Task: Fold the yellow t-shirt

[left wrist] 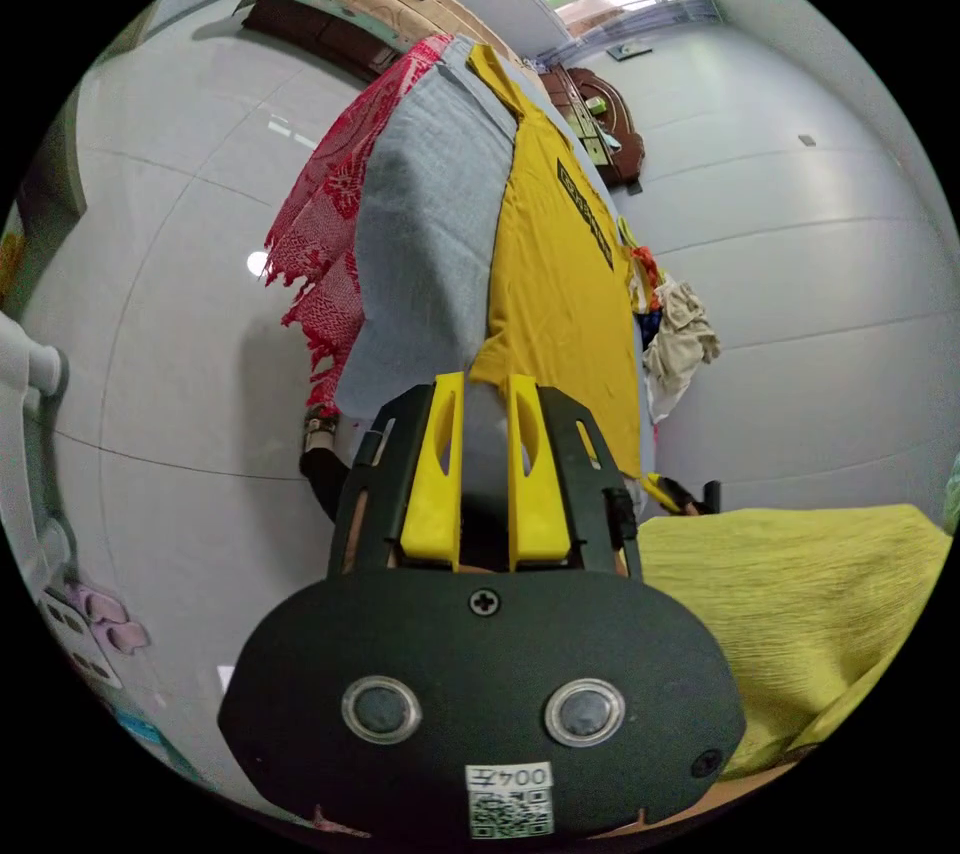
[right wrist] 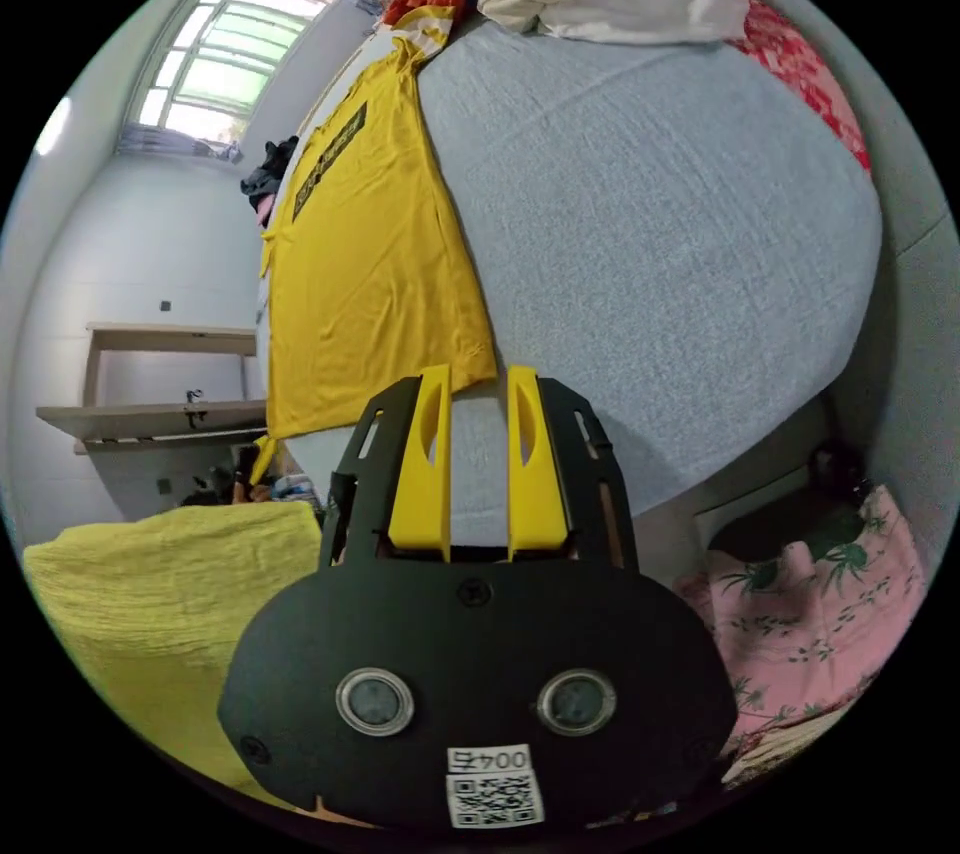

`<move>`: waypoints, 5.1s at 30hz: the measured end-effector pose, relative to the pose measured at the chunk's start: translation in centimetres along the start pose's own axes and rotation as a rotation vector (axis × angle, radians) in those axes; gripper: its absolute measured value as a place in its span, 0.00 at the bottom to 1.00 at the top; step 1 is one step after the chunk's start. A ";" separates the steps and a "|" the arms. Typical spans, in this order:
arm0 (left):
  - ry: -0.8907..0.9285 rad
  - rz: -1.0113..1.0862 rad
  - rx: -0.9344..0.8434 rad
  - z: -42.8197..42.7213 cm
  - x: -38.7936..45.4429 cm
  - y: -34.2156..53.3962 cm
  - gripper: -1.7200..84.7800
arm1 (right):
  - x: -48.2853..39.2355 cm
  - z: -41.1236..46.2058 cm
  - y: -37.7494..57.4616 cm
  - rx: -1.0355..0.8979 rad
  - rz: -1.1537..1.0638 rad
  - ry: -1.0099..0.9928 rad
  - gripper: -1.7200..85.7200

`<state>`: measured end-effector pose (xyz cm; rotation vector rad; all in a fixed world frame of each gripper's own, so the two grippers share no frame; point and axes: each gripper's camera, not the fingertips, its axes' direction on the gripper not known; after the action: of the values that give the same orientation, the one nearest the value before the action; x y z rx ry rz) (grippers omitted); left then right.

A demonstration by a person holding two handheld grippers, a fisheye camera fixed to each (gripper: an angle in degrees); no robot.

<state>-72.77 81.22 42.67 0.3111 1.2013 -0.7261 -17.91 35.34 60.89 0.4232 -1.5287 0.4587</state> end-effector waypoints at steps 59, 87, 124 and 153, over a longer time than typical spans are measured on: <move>-0.400 0.347 -0.128 7.1 5.0 8.8 0.06 | -22.9 20.0 -1.0 -0.504 -0.674 0.540 0.02; -0.569 0.309 0.006 9.6 10.7 9.2 0.04 | -14.9 6.8 -1.9 -0.157 -0.355 0.256 0.03; -0.782 0.421 -0.267 18.3 13.4 6.3 0.02 | -14.3 9.6 -1.3 -0.123 -0.287 0.415 0.09; -0.546 0.442 -0.649 14.4 13.4 -6.4 0.02 | -7.4 15.0 -11.3 -0.472 -0.210 0.332 0.03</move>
<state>-64.11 63.54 36.34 -0.1618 0.7471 -0.0019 -24.50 17.68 53.77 0.1251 -1.2033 -0.0061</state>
